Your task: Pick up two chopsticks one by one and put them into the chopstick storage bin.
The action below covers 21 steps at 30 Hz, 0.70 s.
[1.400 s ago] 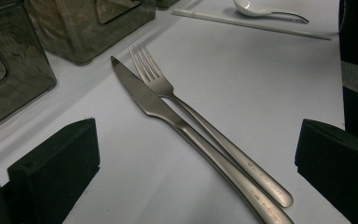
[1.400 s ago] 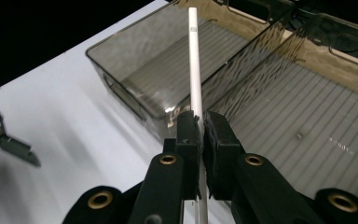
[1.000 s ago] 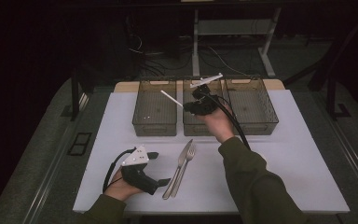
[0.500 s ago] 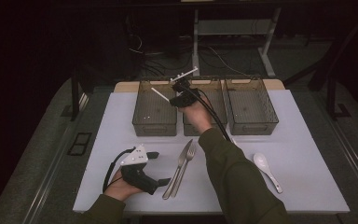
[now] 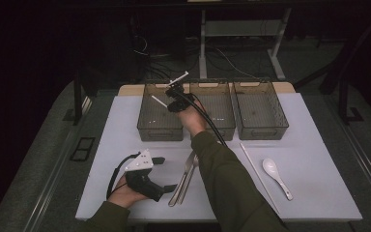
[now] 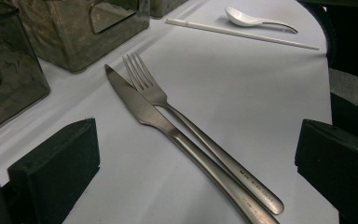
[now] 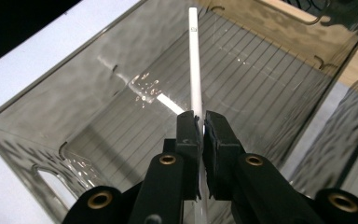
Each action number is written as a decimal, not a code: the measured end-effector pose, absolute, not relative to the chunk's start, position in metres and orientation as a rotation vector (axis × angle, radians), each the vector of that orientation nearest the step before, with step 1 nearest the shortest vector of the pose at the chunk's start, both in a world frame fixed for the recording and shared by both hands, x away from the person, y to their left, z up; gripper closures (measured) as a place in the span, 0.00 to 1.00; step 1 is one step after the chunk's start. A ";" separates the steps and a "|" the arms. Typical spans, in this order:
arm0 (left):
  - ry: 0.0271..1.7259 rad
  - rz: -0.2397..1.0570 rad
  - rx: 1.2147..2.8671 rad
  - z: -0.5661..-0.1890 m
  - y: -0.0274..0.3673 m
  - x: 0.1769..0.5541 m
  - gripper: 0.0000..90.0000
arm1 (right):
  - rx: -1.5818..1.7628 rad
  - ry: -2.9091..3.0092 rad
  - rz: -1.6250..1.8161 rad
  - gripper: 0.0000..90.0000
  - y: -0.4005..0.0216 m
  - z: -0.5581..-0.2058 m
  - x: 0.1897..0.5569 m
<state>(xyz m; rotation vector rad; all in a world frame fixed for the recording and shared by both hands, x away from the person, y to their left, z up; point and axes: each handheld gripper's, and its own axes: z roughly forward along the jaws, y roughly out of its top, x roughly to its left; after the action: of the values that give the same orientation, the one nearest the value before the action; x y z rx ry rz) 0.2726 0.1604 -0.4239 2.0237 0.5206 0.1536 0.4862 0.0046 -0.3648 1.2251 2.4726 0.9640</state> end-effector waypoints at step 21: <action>0.523 0.157 2.025 -0.423 0.161 0.273 0.00 | 1.185 2.468 1.079 0.60 0.004 -0.352 0.482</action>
<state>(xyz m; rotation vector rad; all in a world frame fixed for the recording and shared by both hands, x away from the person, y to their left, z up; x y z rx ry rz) 0.2732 0.1613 -0.4233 2.0247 0.5228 0.1573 0.4824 0.0037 -0.3524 1.1850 2.4675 1.0793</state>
